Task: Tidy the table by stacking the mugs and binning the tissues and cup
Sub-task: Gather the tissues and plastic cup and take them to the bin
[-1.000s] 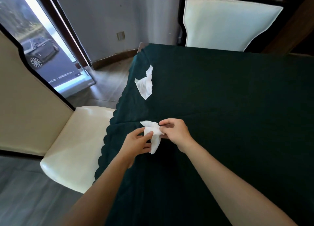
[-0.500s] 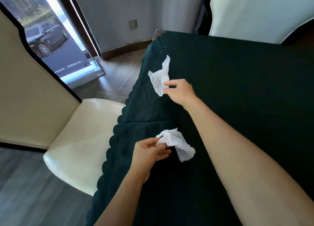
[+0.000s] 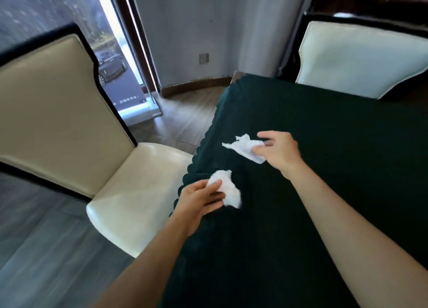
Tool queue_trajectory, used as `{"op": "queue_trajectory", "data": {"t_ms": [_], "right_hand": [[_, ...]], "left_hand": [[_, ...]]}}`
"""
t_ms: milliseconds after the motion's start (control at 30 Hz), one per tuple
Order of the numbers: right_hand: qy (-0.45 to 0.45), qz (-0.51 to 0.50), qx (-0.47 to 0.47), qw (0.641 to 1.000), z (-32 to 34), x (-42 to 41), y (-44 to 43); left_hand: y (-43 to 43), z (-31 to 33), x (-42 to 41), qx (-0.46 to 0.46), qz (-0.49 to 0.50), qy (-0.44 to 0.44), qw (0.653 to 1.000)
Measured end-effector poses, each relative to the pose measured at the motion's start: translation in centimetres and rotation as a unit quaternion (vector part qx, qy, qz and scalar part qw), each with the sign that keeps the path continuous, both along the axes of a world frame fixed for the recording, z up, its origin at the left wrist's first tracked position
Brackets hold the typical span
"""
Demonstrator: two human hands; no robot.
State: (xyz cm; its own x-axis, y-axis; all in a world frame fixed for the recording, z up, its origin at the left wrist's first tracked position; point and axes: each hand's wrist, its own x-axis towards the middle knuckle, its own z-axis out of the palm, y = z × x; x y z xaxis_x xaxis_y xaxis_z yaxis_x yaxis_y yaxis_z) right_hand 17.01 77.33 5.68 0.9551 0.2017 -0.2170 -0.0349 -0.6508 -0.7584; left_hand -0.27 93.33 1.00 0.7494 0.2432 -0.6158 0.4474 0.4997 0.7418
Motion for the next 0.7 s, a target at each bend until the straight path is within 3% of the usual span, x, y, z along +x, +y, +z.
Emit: {"op": "queue_trajectory", "data": {"t_ms": [133,300,367,500,700], "right_hand": [[0.011,0.123,-0.090,0.988,6.4,-5.4,-1.8],[0.001,0.236,-0.218,0.947,15.0,-14.5,-3.2],[-0.021,0.223,-0.188,0.956,18.0,-18.8,-4.0],[-0.085,0.110,-0.006,0.990,22.0,-28.0,-5.9],[-0.153,-0.079,0.101,0.980,23.4,-39.8,-11.2]], "left_hand": [[-0.1,5.9,-1.6,0.026,-0.007,-0.056,0.998],[-1.0,14.0,-6.5,0.052,-0.080,-0.145,0.985],[-1.6,16.8,-9.5,0.055,-0.138,-0.180,0.972],[-3.3,20.6,-15.0,0.014,-0.256,-0.231,0.939],[-9.8,23.8,-21.4,-0.037,-0.319,-0.284,0.903]]}}
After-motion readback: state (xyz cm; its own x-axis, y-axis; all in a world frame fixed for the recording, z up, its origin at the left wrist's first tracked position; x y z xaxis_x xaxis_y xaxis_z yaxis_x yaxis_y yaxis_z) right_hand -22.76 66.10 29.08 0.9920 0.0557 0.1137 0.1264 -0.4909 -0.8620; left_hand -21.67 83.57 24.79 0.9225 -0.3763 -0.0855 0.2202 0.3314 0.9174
